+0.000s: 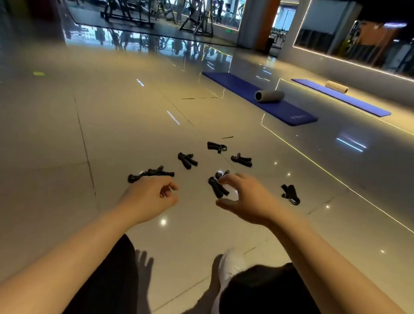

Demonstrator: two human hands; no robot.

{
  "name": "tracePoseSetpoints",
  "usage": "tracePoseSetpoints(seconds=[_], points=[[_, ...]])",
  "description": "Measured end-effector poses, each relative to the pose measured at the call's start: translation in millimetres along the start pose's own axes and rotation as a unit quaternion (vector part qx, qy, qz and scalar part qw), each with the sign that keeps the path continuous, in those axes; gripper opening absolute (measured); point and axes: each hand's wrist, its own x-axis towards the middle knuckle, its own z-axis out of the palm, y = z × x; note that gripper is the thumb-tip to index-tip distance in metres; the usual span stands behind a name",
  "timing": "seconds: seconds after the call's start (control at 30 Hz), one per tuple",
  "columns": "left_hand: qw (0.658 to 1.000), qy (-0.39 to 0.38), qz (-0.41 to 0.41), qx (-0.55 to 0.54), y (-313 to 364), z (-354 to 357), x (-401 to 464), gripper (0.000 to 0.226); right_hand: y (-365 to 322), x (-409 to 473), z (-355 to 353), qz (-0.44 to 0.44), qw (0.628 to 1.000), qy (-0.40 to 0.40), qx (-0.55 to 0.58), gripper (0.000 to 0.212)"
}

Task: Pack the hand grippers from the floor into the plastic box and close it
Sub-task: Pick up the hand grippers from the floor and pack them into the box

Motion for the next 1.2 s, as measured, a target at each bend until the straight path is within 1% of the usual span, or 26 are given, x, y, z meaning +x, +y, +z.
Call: tracePoseSetpoints(seconds=[0.13, 0.2, 0.27, 0.37, 0.43, 0.5, 0.63, 0.7, 0.8, 0.83, 0.9, 0.97, 1.03, 1.07, 1.1, 1.13, 1.2], points=[[0.989, -0.089, 0.033, 0.113, -3.7, -4.8, 70.7, 0.032, 41.4, 54.1, 1.0, 0.016, 1.0, -0.006, 0.002, 0.054], [0.98, -0.095, 0.046, 0.168, -6.7, -15.6, 113.2, 0.03, 58.1, 85.4, 2.1, 0.032, 0.999, 0.004, 0.019, 0.053], [0.969, -0.098, 0.054, 0.222, -11.2, -22.1, 155.1, 0.033, 71.8, 118.9, 7.2, 0.037, 0.999, 0.013, 0.019, 0.053], [0.955, -0.12, 0.063, 0.265, -29.4, -15.9, 205.7, 0.037, 83.4, 174.3, 22.8, 0.04, 0.999, -0.002, 0.007, 0.057], [0.952, -0.127, 0.062, 0.272, -57.6, -2.8, 234.8, 0.037, 87.7, 218.8, 36.8, 0.022, 0.999, -0.027, -0.01, 0.058], [0.951, -0.146, 0.044, 0.268, -99.7, 15.9, 259.3, 0.037, 90.8, 266.7, 56.1, -0.003, 0.998, -0.053, -0.039, 0.058], [0.941, -0.198, -0.048, 0.271, -209.2, 55.3, 299.7, 0.045, 99.3, 353.3, 120.6, -0.044, 0.988, -0.111, -0.097, 0.057], [0.922, -0.237, -0.09, 0.293, -260.2, 71.7, 312.0, 0.054, 103.6, 386.1, 167.7, -0.073, 0.977, -0.156, -0.125, 0.058], [0.89, -0.292, -0.123, 0.326, -322.4, 99.6, 321.0, 0.064, 110.2, 420.9, 236.6, -0.098, 0.959, -0.226, -0.138, 0.065], [0.885, -0.302, -0.137, 0.327, -339.1, 108.5, 323.3, 0.065, 112.3, 430.8, 256.1, -0.108, 0.952, -0.246, -0.144, 0.066], [0.884, -0.315, -0.176, 0.297, -368.0, 128.4, 328.1, 0.067, 118.2, 450.7, 290.6, -0.123, 0.94, -0.273, -0.162, 0.065], [0.897, -0.306, -0.175, 0.265, -391.5, 157.5, 330.4, 0.068, 124.6, 473.0, 318.6, -0.121, 0.939, -0.277, -0.161, 0.064], [0.939, -0.243, -0.109, 0.217, -398.1, 184.4, 334.2, 0.067, 129.8, 497.6, 343.9, -0.122, 0.94, -0.276, -0.158, 0.066], [0.955, -0.214, -0.074, 0.193, -399.5, 195.3, 334.6, 0.06, 131.8, 508.4, 356.4, -0.124, 0.94, -0.274, -0.158, 0.067], [0.956, -0.208, -0.035, 0.204, -402.2, 204.3, 334.7, 0.054, 133.5, 516.8, 368.7, -0.123, 0.941, -0.274, -0.154, 0.068], [0.944, -0.237, -0.038, 0.227, -403.1, 209.5, 333.9, 0.055, 134.6, 522.2, 381.0, -0.12, 0.944, -0.272, -0.146, 0.067], [0.914, -0.299, -0.091, 0.258, -411.5, 215.9, 329.3, 0.06, 134.9, 525.4, 402.5, -0.123, 0.951, -0.251, -0.131, 0.059]])
